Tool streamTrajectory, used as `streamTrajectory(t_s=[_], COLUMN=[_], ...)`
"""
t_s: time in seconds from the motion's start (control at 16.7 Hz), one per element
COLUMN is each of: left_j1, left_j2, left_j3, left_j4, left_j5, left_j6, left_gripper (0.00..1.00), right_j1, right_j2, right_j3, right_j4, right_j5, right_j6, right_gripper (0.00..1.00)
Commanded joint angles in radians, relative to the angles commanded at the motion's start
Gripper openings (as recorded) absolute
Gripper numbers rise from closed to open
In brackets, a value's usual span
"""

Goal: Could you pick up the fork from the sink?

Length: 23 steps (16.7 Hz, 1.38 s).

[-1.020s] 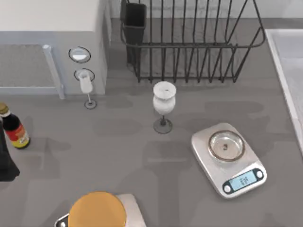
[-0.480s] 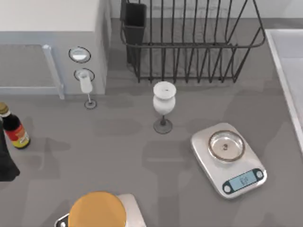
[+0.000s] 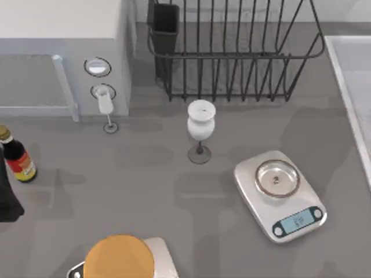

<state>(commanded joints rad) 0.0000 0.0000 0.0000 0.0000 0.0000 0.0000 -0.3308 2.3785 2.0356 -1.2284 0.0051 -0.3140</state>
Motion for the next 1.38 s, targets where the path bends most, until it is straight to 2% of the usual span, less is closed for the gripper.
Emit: streamTrajectory(t_s=[0.18,0.6,0.9,1.38], left_j1=[0.0,0.0,0.0,0.0], left_j2=[0.0,0.0,0.0,0.0], left_j3=[0.0,0.0,0.0,0.0], left_j4=[0.0,0.0,0.0,0.0], left_j5=[0.0,0.0,0.0,0.0], left_j6=[0.0,0.0,0.0,0.0], left_gripper=[1.0,1.0,1.0,1.0], right_j1=[0.0,-0.004,-0.004,-0.004], right_j2=[0.035,0.19,0.21,0.21], right_j3=[-0.042,-0.203,-0.22,-0.22], right_j4=[0.07,0.403,0.43,0.43], right_j5=[0.0,0.002,0.002,0.002], right_j6=[0.001,0.002,0.002,0.002], right_gripper=[1.0,1.0,1.0,0.4])
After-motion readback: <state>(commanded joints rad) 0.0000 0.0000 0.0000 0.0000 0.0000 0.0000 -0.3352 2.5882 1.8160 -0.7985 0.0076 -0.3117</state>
